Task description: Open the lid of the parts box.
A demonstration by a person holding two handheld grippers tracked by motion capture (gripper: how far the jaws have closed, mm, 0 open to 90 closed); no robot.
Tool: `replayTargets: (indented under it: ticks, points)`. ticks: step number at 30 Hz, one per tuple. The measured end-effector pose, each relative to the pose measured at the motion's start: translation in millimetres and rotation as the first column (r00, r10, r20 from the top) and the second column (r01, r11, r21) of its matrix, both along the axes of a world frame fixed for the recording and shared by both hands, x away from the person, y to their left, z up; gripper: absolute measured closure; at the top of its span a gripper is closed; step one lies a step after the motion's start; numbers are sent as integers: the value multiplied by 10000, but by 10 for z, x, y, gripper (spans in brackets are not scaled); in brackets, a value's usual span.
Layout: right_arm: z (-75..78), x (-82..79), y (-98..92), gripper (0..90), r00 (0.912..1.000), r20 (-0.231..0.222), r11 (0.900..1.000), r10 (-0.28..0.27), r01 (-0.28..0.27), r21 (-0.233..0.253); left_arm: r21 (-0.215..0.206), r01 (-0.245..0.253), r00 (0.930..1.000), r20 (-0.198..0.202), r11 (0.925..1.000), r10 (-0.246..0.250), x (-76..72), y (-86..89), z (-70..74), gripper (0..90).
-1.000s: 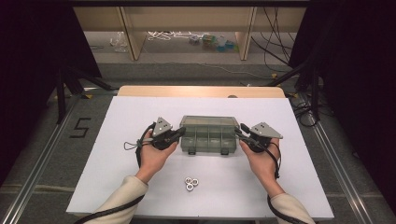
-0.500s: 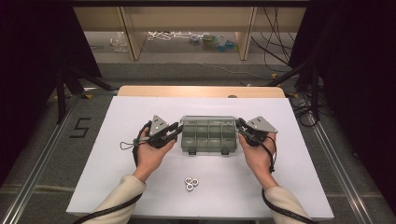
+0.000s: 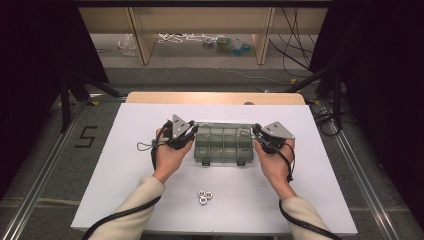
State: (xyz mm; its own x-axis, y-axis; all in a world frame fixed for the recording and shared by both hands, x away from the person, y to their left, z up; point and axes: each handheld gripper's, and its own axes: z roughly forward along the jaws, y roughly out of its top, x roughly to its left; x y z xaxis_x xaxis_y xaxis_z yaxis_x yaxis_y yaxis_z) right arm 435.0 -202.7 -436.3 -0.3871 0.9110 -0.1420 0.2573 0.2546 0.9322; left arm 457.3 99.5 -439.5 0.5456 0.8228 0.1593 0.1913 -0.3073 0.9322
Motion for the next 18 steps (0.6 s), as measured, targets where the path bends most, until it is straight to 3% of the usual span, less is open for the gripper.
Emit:
replayTargets:
  ticks: [5, 9, 11, 18]
  points:
    - [44, 82, -1, 835, 9998, 181, 9999, 111, -110, -46, 277, 114, 9999, -58, 9996, -112, 126, 21, 69, 774]
    - [72, 145, -6, 844, 9998, 215, 10000, 44, -43, -54, -122, 111, 9997, -194, 9999, -113, 210, 27, 96, 810]
    - [76, 159, -7, 846, 9997, 243, 10000, 64, -64, -24, -58, 203, 9998, -29, 9998, -203, 245, 35, 106, 815]
    - [109, 285, 12, 854, 9994, 273, 9996, -229, 224, 191, -322, 41, 9995, -327, 9995, -51, 392, 49, 145, 841]
